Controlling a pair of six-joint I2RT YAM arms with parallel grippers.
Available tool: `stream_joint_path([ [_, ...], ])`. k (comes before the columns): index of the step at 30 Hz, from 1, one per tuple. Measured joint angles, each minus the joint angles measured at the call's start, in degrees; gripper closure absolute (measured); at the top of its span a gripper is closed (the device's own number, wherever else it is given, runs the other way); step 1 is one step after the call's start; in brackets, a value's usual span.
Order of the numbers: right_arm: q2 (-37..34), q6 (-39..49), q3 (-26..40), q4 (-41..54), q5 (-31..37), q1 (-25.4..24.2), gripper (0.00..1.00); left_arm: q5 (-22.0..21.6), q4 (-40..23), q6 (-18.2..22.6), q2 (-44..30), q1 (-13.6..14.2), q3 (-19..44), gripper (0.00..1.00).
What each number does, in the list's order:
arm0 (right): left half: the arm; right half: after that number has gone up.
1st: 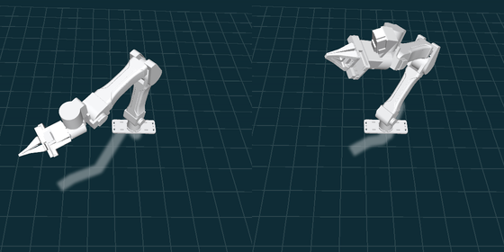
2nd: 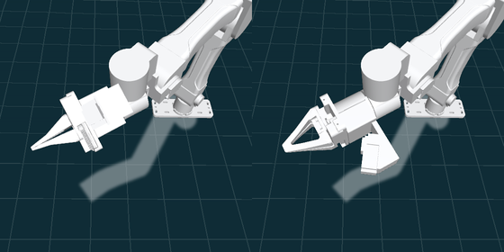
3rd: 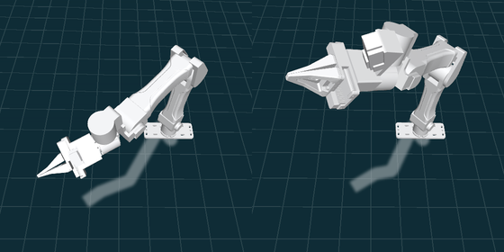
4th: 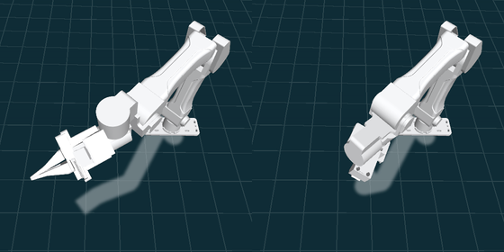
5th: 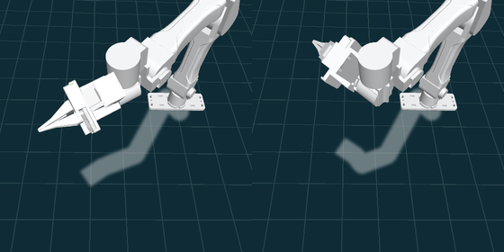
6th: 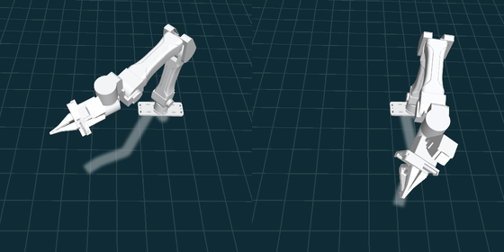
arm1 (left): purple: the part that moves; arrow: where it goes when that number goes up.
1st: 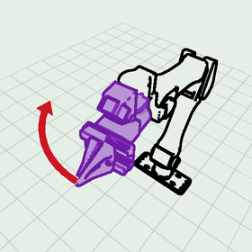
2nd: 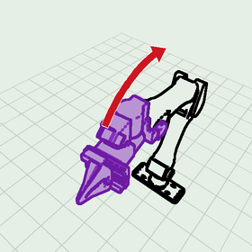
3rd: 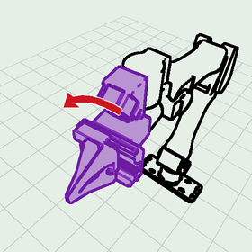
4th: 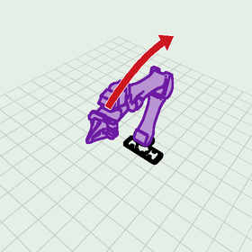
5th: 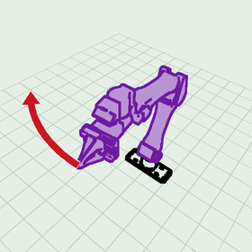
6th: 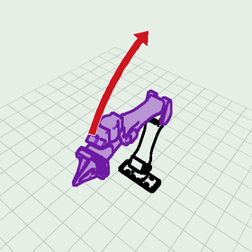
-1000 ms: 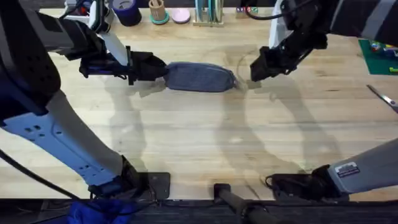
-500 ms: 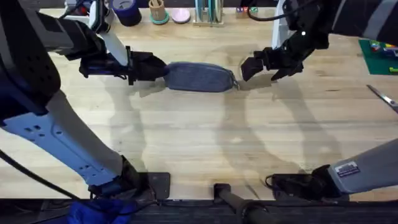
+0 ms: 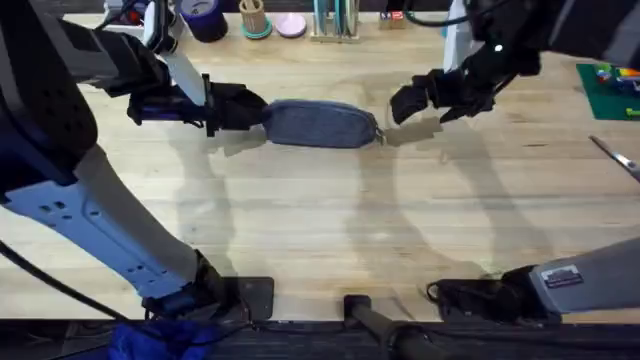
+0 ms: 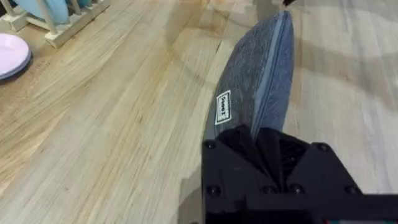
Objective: Unzip the bag, pick up the pens from the table one at a time and place them inside, then zip the bag closed.
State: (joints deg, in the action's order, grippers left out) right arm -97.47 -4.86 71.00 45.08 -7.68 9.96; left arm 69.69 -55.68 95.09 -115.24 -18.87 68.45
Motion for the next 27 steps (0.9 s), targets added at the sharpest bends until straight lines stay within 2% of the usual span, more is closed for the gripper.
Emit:
stream_joint_path([
  [6,5.55,0.02,0.02,0.15,0.00,0.00,0.006,-0.02,0.00,0.02,0.00,0.00,0.00,0.946],
  [9,7.86,0.02,0.02,0.18,0.00,0.00,0.005,-1.18,0.03,-0.19,0.00,-0.04,0.00,0.686],
  [10,8.61,0.02,0.00,0.20,0.00,0.00,0.005,-1.55,0.04,-0.15,0.00,-0.13,0.00,0.562],
  [13,10.81,0.02,0.02,0.22,0.00,0.00,0.005,-2.08,0.02,-0.50,0.00,-0.17,0.00,0.094],
  [14,11.52,0.02,0.02,0.23,-0.02,0.00,0.005,-2.09,0.02,-0.96,0.00,-0.17,0.00,0.036],
  [21,13.61,0.02,1.01,0.45,-0.02,0.00,0.005,-1.87,0.02,-2.03,0.00,-0.17,-0.01,0.007],
  [27,14.11,0.46,3.05,0.53,0.00,0.00,0.005,-2.11,0.00,-7.29,0.00,-0.23,0.13,0.006],
])
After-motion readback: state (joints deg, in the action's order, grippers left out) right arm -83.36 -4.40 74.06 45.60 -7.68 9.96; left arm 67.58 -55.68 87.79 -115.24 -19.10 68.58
